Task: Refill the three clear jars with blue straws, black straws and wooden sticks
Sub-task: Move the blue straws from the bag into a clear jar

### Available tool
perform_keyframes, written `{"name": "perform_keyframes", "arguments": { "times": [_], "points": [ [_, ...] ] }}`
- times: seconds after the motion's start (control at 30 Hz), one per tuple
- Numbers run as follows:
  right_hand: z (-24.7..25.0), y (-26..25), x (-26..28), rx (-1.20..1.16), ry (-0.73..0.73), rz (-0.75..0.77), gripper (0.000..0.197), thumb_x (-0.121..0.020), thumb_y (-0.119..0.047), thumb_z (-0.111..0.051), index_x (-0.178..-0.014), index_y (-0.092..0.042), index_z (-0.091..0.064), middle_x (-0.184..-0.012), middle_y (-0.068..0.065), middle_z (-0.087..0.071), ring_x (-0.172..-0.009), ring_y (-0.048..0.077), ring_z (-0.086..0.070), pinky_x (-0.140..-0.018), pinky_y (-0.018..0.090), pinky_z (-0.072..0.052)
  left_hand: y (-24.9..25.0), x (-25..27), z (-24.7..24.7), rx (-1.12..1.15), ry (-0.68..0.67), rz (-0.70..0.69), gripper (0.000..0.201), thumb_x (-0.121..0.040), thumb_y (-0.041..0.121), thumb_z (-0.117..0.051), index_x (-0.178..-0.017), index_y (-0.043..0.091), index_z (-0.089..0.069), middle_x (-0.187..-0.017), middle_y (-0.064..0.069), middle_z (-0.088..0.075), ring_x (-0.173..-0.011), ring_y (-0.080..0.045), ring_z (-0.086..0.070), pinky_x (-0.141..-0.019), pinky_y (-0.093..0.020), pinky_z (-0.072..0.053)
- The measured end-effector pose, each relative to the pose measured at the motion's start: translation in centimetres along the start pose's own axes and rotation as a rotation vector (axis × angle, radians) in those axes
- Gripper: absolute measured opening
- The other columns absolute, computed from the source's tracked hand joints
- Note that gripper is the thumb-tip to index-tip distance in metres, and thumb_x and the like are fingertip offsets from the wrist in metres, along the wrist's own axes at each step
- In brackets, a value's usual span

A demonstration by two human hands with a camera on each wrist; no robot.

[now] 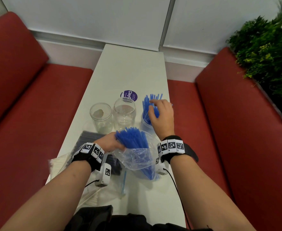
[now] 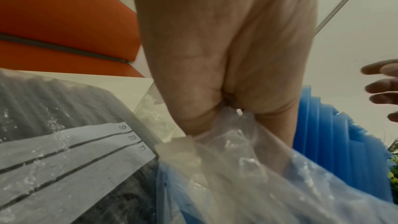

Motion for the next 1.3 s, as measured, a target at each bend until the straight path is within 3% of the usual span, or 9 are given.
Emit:
{"name": "perform_keyframes", "arguments": {
  "times": [0.13, 0.23, 0.33, 0.5, 0.63, 0.8, 0.9, 1.1, 1.3],
  "points": [
    [-1.6, -0.5, 3.4, -0.227, -0.201, -0.068, 0.024, -0.093, -0.033, -0.052, -0.106, -0.018, -0.067, -0.086, 0.0, -0.065, -0.078, 0.016, -0.06, -0.072, 0.039, -0.053, 0.5, -0.2, -0.4, 0.001, 0.011, -0.022, 0.048, -0.072, -0.009, -0.077, -0.116, 0.01, -0.07, -0.111, -0.009, -0.075, -0.109, -0.027, -0.068, -0.105, -0.05, -0.048],
    [-2.6, 0.3, 6.2, -0.236, -0.287, -0.122, 0.035, -0.09, -0.026, -0.058, -0.125, -0.021, -0.063, -0.111, -0.004, -0.067, -0.1, 0.011, -0.062, -0.091, 0.033, -0.054, 0.5, -0.3, -0.5, -0.007, 0.031, -0.033, 0.044, -0.071, -0.011, -0.075, -0.11, 0.012, -0.073, -0.105, -0.011, -0.076, -0.1, -0.025, -0.07, -0.096, -0.045, -0.053],
    [-3.4, 2.1, 8.6, -0.276, -0.396, -0.288, 0.061, -0.087, -0.016, -0.064, -0.146, -0.023, -0.048, -0.142, -0.006, -0.056, -0.128, 0.01, -0.052, -0.111, 0.028, -0.043, 0.3, -0.2, -0.3, -0.04, 0.044, -0.039, 0.04, -0.071, -0.008, -0.075, -0.102, 0.018, -0.074, -0.1, -0.009, -0.076, -0.092, -0.019, -0.068, -0.086, -0.037, -0.051],
    [-4.2, 3.3, 11.1, -0.269, -0.553, -0.468, 0.085, -0.079, -0.025, -0.065, -0.157, -0.027, -0.03, -0.145, 0.0, -0.053, -0.134, 0.012, -0.049, -0.109, 0.026, -0.039, 0.5, 0.1, -0.6, -0.044, 0.046, -0.037, 0.044, -0.069, -0.003, -0.077, -0.11, 0.011, -0.072, -0.107, -0.012, -0.074, -0.109, -0.03, -0.067, -0.101, -0.043, -0.05],
    [-4.3, 3.5, 11.2, -0.21, -0.551, -0.464, 0.078, -0.085, -0.019, -0.067, -0.155, -0.024, -0.035, -0.146, 0.004, -0.052, -0.135, 0.017, -0.048, -0.109, 0.027, -0.037, 0.5, 0.1, -0.9, -0.043, 0.04, -0.042, 0.042, -0.074, -0.012, -0.073, -0.113, 0.001, -0.07, -0.113, -0.02, -0.072, -0.115, -0.036, -0.064, -0.106, -0.049, -0.047],
    [-4.5, 3.8, 11.0, -0.152, -0.53, -0.457, 0.061, -0.09, -0.016, -0.068, -0.148, -0.022, -0.046, -0.14, 0.008, -0.052, -0.13, 0.021, -0.05, -0.114, 0.034, -0.039, 0.2, 0.2, -0.8, -0.032, 0.04, -0.05, 0.044, -0.074, -0.012, -0.075, -0.115, 0.004, -0.07, -0.113, -0.014, -0.073, -0.112, -0.03, -0.067, -0.106, -0.05, -0.047],
    [-4.6, 4.0, 11.1, -0.146, -0.512, -0.469, 0.047, -0.091, -0.017, -0.069, -0.137, -0.014, -0.056, -0.129, 0.008, -0.061, -0.118, 0.022, -0.057, -0.106, 0.041, -0.048, 0.0, 0.2, -0.7, -0.02, 0.037, -0.047, 0.045, -0.073, -0.01, -0.077, -0.111, 0.012, -0.071, -0.111, -0.008, -0.075, -0.11, -0.025, -0.068, -0.107, -0.049, -0.047],
    [-4.3, 3.6, 11.1, -0.206, -0.472, -0.479, 0.026, -0.097, -0.023, -0.066, -0.119, -0.01, -0.062, -0.113, 0.009, -0.067, -0.103, 0.022, -0.062, -0.094, 0.038, -0.051, -0.2, 0.5, -0.5, -0.005, 0.036, -0.042, 0.045, -0.072, -0.009, -0.077, -0.112, 0.01, -0.071, -0.111, -0.009, -0.075, -0.11, -0.026, -0.068, -0.107, -0.05, -0.047],
    [-4.0, 2.0, 9.9, -0.301, -0.434, -0.508, 0.027, -0.105, -0.025, -0.052, -0.128, -0.01, -0.051, -0.127, 0.011, -0.064, -0.119, 0.027, -0.061, -0.105, 0.047, -0.048, 0.0, 0.5, -0.6, -0.036, 0.043, -0.05, 0.043, -0.073, -0.009, -0.075, -0.105, 0.021, -0.072, -0.107, -0.003, -0.075, -0.105, -0.019, -0.069, -0.105, -0.044, -0.049]
  ]
}}
Point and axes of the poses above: each hand's wrist, its own x-axis away from the middle knuckle, its own z-axis out of the back of the hand, y = z × x, the point moved 5 cm from there along -x, towards the middle knuckle
